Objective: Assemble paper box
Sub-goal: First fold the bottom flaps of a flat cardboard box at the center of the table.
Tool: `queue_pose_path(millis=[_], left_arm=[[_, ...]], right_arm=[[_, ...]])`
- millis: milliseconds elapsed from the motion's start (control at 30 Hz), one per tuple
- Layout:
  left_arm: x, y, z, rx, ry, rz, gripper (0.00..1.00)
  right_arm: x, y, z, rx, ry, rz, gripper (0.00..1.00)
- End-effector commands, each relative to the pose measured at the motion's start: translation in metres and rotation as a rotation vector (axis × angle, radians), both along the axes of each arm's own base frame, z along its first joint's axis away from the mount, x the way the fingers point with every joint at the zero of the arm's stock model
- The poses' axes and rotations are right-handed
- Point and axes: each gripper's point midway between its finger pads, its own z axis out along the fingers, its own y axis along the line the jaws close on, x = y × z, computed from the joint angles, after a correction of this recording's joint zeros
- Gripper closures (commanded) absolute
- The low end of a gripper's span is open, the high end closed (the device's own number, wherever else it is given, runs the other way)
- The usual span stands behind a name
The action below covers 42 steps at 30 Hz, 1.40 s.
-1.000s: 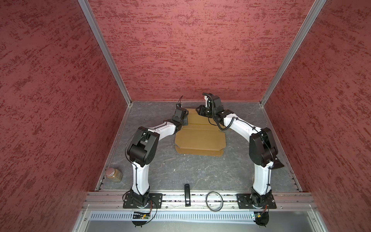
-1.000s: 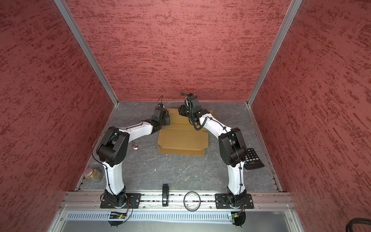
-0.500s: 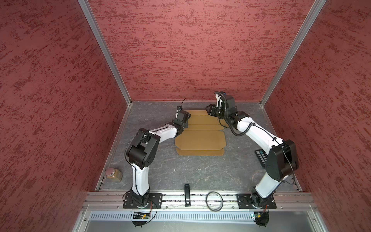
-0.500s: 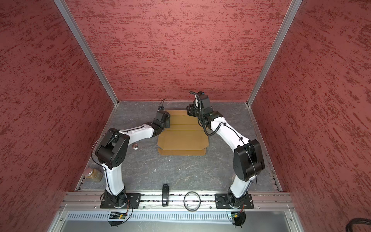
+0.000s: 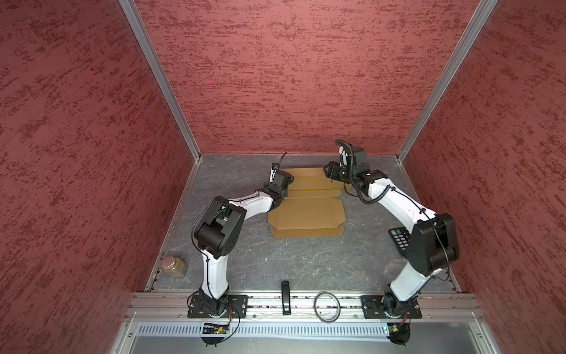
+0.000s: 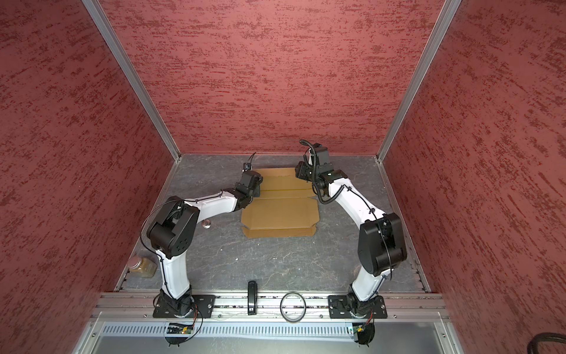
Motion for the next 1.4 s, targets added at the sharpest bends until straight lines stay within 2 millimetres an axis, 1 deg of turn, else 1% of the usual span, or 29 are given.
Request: queue_pose_path(millis=[0, 133, 333, 433, 533, 733, 933, 1133, 1267, 1367], left_arm=[[-0.009, 0.005, -0.012, 0.059, 0.044, -0.013, 1.0], [-0.009, 0.003, -0.01, 0.052, 0.04, -0.025, 1.0], [-0.007, -0.003, -0.008, 0.036, 0.031, -0.05, 1.0], [-0.007, -0.006, -0.007, 0.032, 0.026, -0.065, 1.0], [-0.007, -0.007, -0.005, 0.031, 0.021, -0.075, 1.0], [-0.007, -0.01, -0.004, 0.026, 0.019, -0.09, 1.0], [-0.008, -0.011, -0.002, 0.029, 0.018, -0.108, 1.0], [-0.01, -0.011, -0.003, 0.036, 0.022, -0.121, 1.0], [-0.01, -0.013, -0.003, 0.029, 0.019, -0.131, 1.0], [-0.01, -0.014, -0.001, 0.023, 0.012, -0.136, 1.0]], right_arm=[[0.007, -0.008, -0.004, -0.039, 0.009, -0.013, 0.41], [0.012, -0.011, -0.013, -0.033, 0.025, -0.016, 0.4], [0.011, -0.003, -0.024, 0.016, 0.044, 0.004, 0.4], [0.011, -0.003, -0.027, 0.017, 0.045, 0.005, 0.4], [0.013, -0.012, -0.023, -0.011, 0.028, -0.022, 0.41], [0.016, -0.021, -0.01, -0.046, -0.004, -0.023, 0.4], [0.021, -0.033, -0.005, -0.094, -0.015, -0.026, 0.38], [0.027, -0.041, -0.008, -0.115, -0.017, -0.02, 0.37], [0.032, -0.039, -0.018, -0.1, 0.005, -0.004, 0.37], [0.033, -0.034, -0.026, -0.078, 0.021, 0.014, 0.37]])
